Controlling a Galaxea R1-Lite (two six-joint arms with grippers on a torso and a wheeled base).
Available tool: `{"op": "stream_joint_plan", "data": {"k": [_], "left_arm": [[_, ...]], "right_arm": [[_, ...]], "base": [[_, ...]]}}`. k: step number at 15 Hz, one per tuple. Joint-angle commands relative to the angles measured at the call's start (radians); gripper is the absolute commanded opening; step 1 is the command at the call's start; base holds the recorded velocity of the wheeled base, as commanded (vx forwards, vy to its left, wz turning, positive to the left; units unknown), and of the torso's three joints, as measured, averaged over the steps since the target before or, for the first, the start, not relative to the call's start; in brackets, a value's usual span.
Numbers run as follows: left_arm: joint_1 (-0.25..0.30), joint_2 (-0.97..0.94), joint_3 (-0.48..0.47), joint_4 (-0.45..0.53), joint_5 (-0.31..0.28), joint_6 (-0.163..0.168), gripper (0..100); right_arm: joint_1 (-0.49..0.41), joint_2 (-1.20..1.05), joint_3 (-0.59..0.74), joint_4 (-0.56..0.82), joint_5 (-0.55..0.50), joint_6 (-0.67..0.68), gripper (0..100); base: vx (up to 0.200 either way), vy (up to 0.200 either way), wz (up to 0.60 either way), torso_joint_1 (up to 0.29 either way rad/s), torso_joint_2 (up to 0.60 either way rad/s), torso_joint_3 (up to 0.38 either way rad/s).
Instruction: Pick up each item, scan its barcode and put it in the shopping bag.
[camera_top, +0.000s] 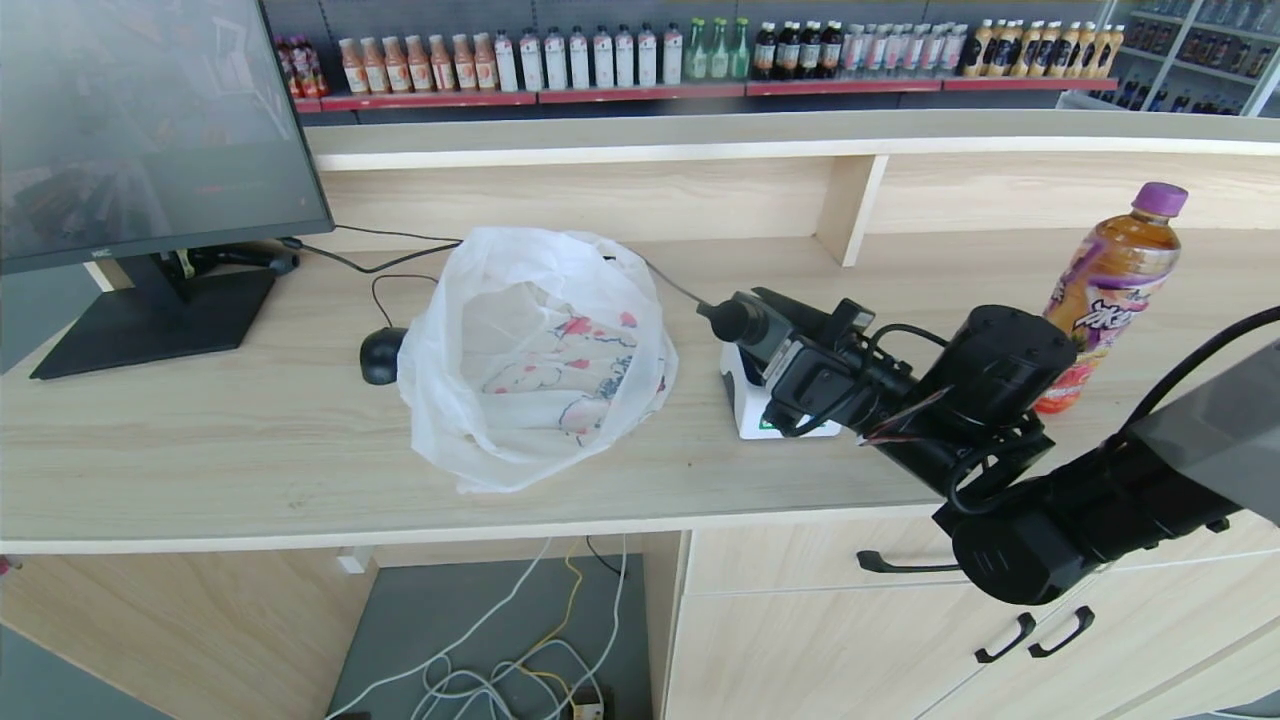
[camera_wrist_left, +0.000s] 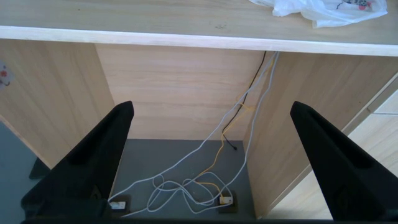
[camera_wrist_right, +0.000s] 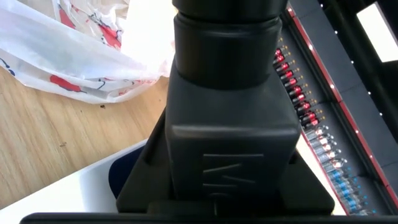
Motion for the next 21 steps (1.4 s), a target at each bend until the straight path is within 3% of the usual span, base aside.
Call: {"op": "stream_joint_plan", "data": {"k": [1, 13, 17, 21], "left_arm": [[0.001, 0.0, 0.0, 0.0, 0.0, 0.0, 100], [0.001, 0.0, 0.0, 0.0, 0.0, 0.0, 100], [0.001, 0.0, 0.0, 0.0, 0.0, 0.0, 100], [0.001, 0.0, 0.0, 0.0, 0.0, 0.0, 100]], "right_arm": [[0.0, 0.004, -0.003, 0.001, 0.001, -0.001, 0], [0.042, -0.079, 0.008, -0.004, -0.075, 0.108, 0], [0.071, -0.151, 0.066, -0.005, -0.17, 0.22, 0], [0.112, -0.16, 0.093, -0.087, -0.263, 0.418, 0]], "base": [[0.0, 0.0, 0.0, 0.0, 0.0, 0.0], [0.0, 0.0, 0.0, 0.0, 0.0, 0.0], [0.0, 0.0, 0.0, 0.0, 0.0, 0.0], [0.0, 0.0, 0.0, 0.0, 0.0, 0.0]]}}
